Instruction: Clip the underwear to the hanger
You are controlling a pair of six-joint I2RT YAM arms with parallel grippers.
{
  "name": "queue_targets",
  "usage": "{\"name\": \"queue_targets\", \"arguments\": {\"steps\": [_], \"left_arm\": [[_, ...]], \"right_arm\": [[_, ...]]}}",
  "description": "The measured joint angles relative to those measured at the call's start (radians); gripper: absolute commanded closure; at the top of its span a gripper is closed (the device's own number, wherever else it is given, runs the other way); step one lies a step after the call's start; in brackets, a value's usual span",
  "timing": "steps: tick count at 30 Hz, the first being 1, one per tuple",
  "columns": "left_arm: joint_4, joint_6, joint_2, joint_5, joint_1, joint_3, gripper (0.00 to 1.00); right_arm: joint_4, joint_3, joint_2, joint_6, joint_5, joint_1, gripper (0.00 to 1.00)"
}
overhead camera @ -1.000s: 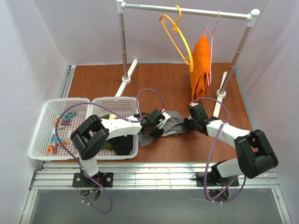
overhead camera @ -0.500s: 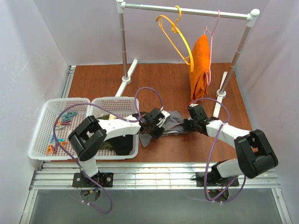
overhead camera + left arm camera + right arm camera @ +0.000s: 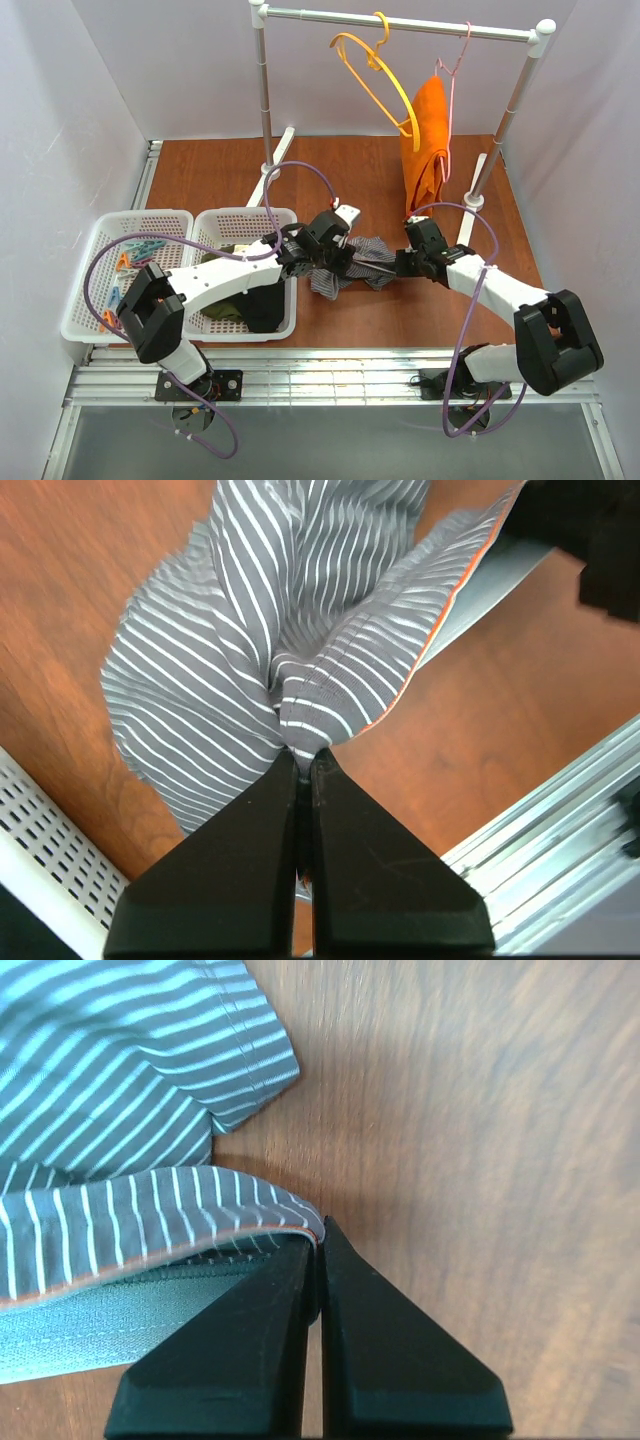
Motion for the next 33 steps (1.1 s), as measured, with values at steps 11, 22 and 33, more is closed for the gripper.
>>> {"name": "queue_targets", "arguments": {"steps": [11,22,33], "left_arm": [[-0.102,-0.067,-0.026,0.012,-0.001,0.097,1.0],[-0.246,-0.047,-0.053,0.01,0.014,0.283,1.0],[-0.337,0.03,-0.033,-0.091,0.055,0.425,1.0]], "right_arm": [[-0.05,0.035,-0.033,-0.051,0.051,-0.001,0.99],[-0.238,0.343,-0.031,-0.092,0.066,-0.016,0.99],[-0.385,0.443,-0.14,-0.1,0.055,-0.014,0.99]]}}
